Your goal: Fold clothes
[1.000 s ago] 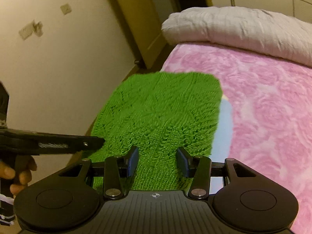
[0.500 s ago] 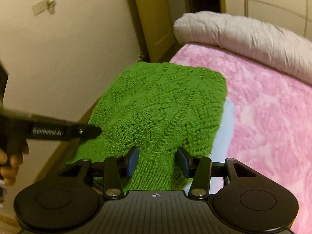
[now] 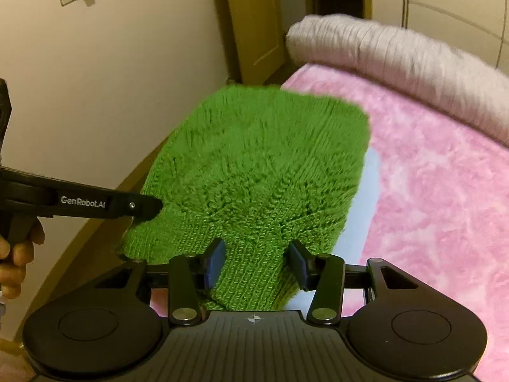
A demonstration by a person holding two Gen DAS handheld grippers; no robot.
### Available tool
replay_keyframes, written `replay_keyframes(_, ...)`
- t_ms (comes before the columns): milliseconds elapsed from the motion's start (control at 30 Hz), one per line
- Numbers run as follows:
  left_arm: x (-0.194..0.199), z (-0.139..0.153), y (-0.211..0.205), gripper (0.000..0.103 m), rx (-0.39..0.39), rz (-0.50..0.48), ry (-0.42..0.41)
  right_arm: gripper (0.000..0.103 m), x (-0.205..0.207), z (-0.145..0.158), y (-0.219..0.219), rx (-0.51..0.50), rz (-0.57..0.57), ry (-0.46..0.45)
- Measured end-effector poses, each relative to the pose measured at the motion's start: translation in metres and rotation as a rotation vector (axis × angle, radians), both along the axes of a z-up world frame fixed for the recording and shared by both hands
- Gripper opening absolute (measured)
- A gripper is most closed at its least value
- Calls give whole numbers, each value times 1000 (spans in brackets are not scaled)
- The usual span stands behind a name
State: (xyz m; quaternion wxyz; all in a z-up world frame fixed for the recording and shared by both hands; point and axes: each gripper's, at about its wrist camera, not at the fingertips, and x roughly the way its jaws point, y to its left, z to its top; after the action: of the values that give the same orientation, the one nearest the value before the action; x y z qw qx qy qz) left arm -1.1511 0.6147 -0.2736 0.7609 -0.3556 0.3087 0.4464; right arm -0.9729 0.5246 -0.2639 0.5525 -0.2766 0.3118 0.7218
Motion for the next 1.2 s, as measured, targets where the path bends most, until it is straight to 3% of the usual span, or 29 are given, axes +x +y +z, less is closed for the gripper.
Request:
replay_keyframes(100, 2, 5, -7, 6, -7, 6, 19, 48, 0, 4, -9, -12, 2, 39)
replay_keyframes(233, 4, -3, -21, 6, -38, 30, 72, 48, -7, -7, -12, -36, 41, -4)
replay_keyframes(400, 10, 32, -39, 11, -51, 48, 149, 48, 8, 25, -19, -131, 35, 80)
replay_keyframes(533, 19, 73, -61, 33, -52, 89, 197, 49, 22, 51, -36, -223, -3, 96)
replay_keyframes(600, 24, 94, -75, 38, -38, 123, 211, 50, 29, 64, -43, -240, -16, 108)
replay_keyframes(767, 43, 127, -107, 52, -17, 222, 250, 58, 47, 93, -49, -235, 30, 119)
replay_keyframes(1000, 72, 150, -160, 53, -28, 434, 218, 59, 76, 118, -63, -190, 191, 69)
replay_keyframes(1200, 121, 164, -208, 53, -51, 623, 246, 59, 122, 142, -82, -152, 333, 52)
